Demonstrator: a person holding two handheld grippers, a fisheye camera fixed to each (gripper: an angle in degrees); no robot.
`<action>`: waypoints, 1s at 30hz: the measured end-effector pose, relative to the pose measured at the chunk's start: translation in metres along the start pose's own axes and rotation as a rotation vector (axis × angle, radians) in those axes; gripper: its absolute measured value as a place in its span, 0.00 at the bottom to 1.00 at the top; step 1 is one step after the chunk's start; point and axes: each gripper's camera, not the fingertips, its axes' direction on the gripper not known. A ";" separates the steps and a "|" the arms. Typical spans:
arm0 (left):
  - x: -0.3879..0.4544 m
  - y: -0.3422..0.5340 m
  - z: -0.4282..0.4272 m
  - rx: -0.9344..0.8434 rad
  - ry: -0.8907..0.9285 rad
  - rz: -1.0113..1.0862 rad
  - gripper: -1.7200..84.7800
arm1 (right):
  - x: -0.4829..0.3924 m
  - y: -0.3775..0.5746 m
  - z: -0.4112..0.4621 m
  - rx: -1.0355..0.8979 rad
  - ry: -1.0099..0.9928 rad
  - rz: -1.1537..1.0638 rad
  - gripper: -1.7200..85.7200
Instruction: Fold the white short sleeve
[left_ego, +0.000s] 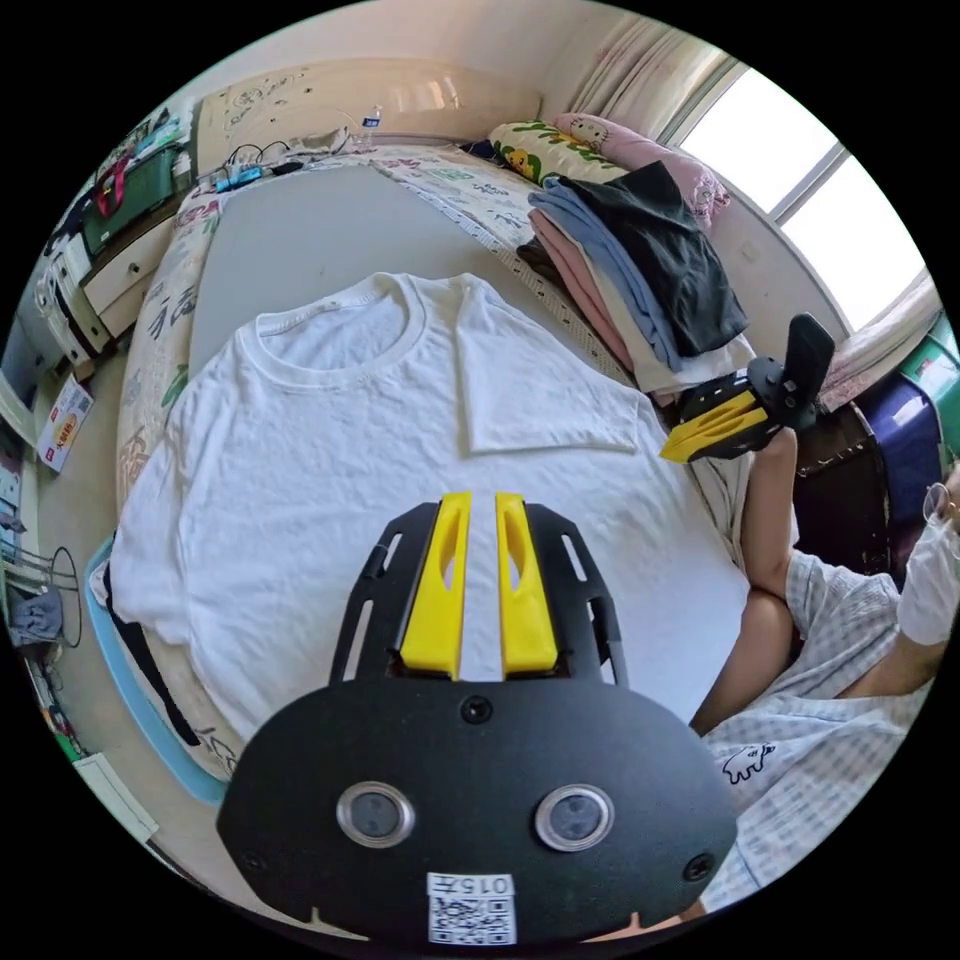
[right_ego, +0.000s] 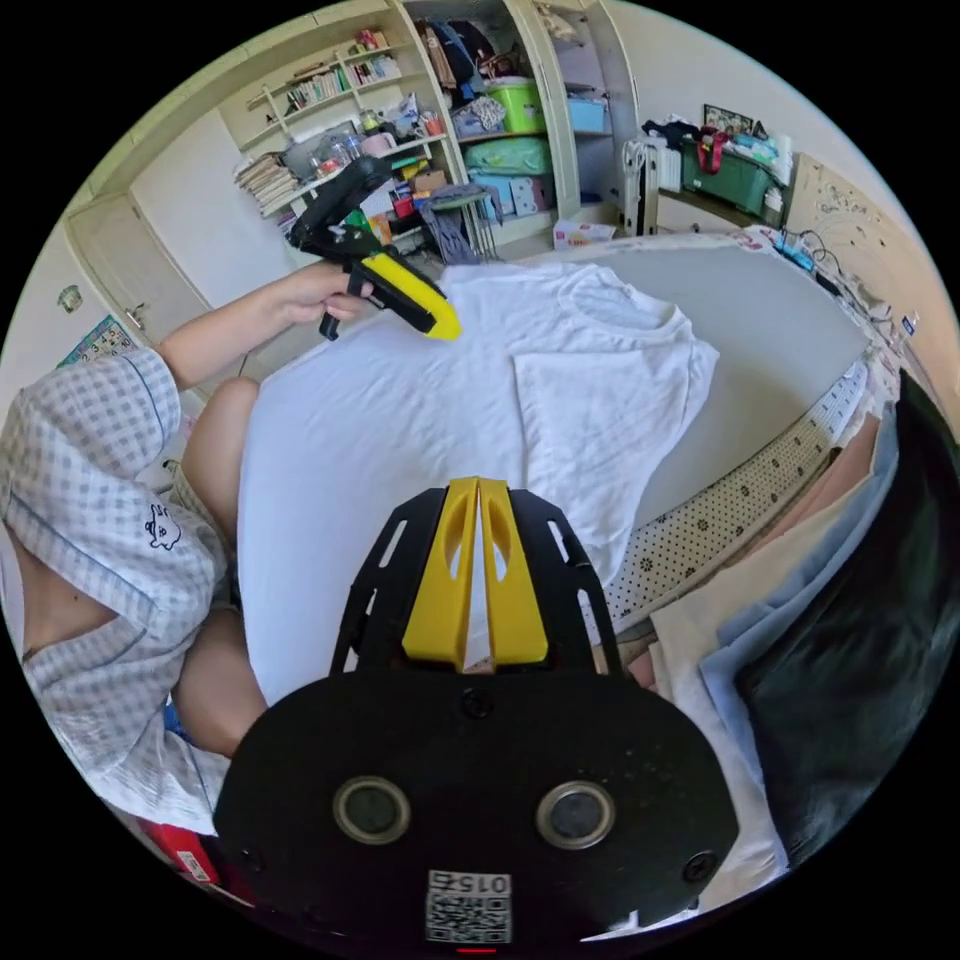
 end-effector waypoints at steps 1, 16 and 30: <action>0.003 0.027 -0.035 0.061 0.016 -0.004 0.07 | -0.010 0.001 -0.024 0.044 0.018 -0.009 0.01; -0.093 0.403 -0.333 0.982 0.005 -0.767 0.12 | -0.159 0.033 -0.182 0.148 0.013 0.301 0.01; -0.215 0.447 -0.332 1.177 0.590 -1.212 0.07 | -0.262 -0.358 -0.146 0.012 0.152 0.009 0.01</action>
